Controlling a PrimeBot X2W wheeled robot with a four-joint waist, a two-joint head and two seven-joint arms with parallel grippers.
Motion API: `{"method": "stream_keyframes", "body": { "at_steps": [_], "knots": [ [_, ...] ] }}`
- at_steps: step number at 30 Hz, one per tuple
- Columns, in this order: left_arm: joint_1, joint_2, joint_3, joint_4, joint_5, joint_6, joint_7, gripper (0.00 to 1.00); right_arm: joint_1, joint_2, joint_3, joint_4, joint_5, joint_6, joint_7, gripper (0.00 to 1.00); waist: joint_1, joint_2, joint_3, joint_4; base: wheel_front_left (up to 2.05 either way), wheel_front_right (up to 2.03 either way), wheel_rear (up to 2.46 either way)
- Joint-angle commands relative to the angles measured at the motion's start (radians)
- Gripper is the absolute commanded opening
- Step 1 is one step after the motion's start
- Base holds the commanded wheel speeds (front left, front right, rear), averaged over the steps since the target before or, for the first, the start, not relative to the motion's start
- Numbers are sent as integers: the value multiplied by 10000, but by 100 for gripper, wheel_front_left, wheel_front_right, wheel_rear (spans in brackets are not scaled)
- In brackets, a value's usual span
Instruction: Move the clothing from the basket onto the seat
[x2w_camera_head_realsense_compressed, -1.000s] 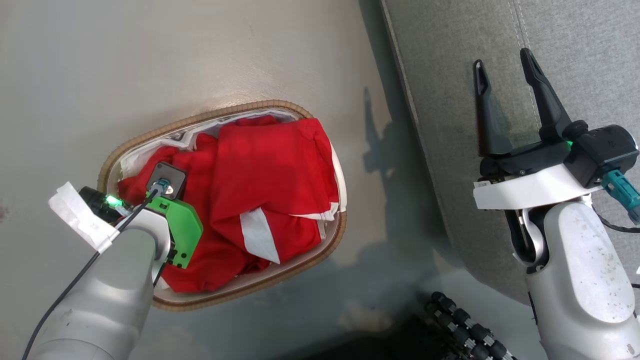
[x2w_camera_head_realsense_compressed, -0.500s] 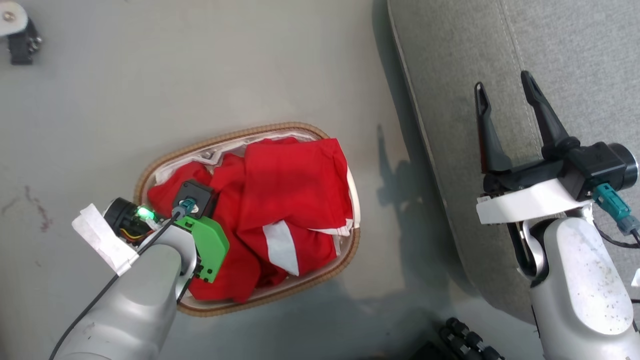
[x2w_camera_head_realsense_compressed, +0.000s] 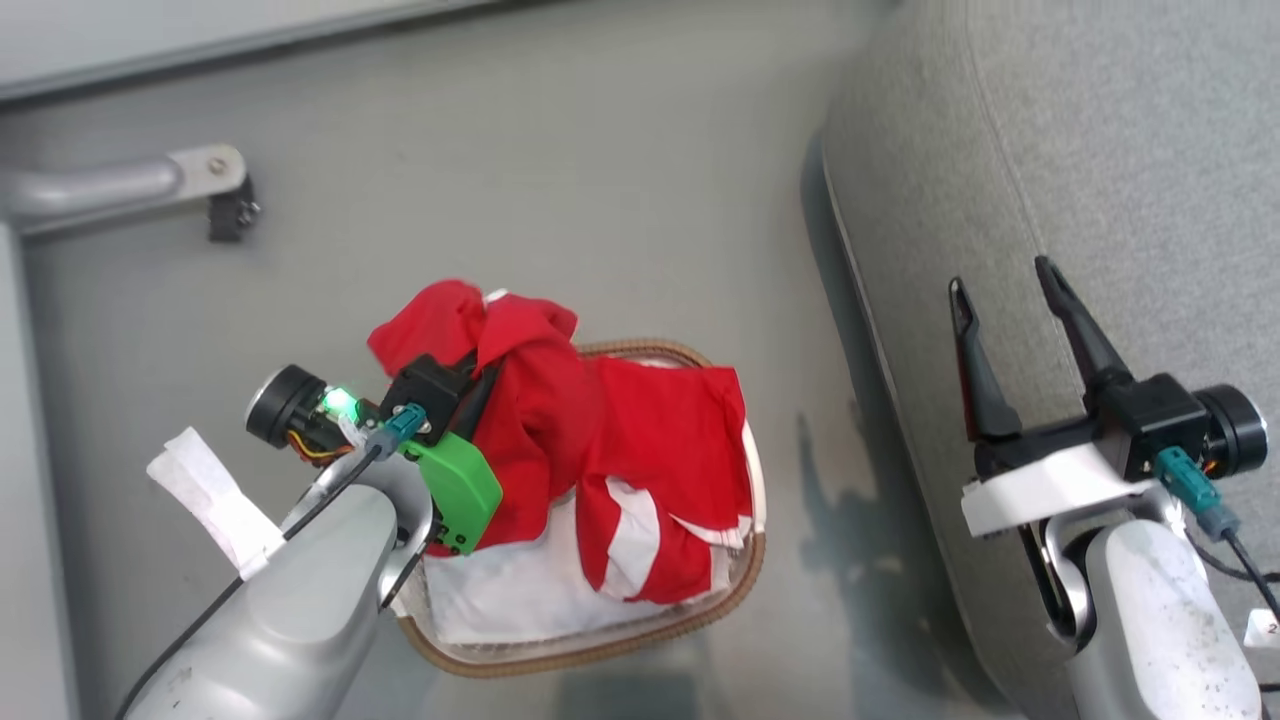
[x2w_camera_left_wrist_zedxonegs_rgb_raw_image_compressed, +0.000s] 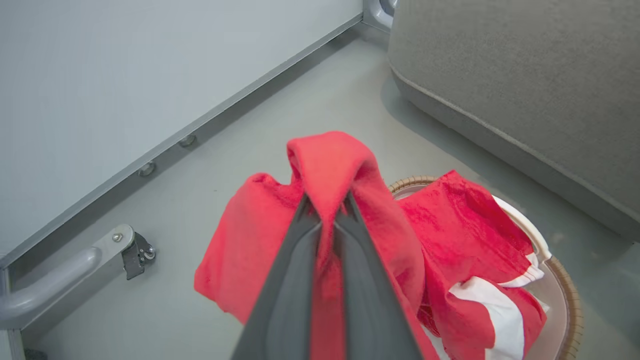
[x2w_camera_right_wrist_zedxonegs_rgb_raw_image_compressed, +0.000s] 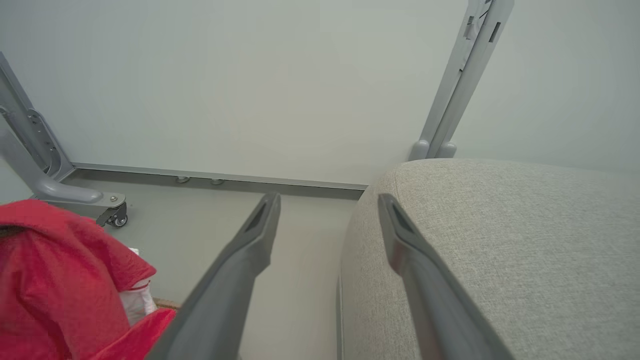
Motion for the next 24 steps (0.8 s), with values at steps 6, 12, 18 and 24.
{"method": "stream_keyframes", "body": {
  "at_steps": [6,12,18,24],
  "knots": [
    [-26,470,155,-1425,615,17,-39,0,725,-40,39,211,-200,-10,-46,100,0,-1,-2103,797,0,0,0],
    [-668,778,-47,-2360,947,-13,-38,0,1159,-40,211,372,-257,-10,-46,100,0,-1,-3006,857,0,0,0],
    [-1696,885,-510,-2745,737,-27,-32,0,1302,-40,461,385,-333,-10,-46,100,0,-1,-3566,843,0,0,0],
    [-2793,976,-1094,-3029,546,-28,98,0,1203,-40,745,353,-352,-10,-46,100,0,-1,-3840,766,0,0,0]
  ]
}}
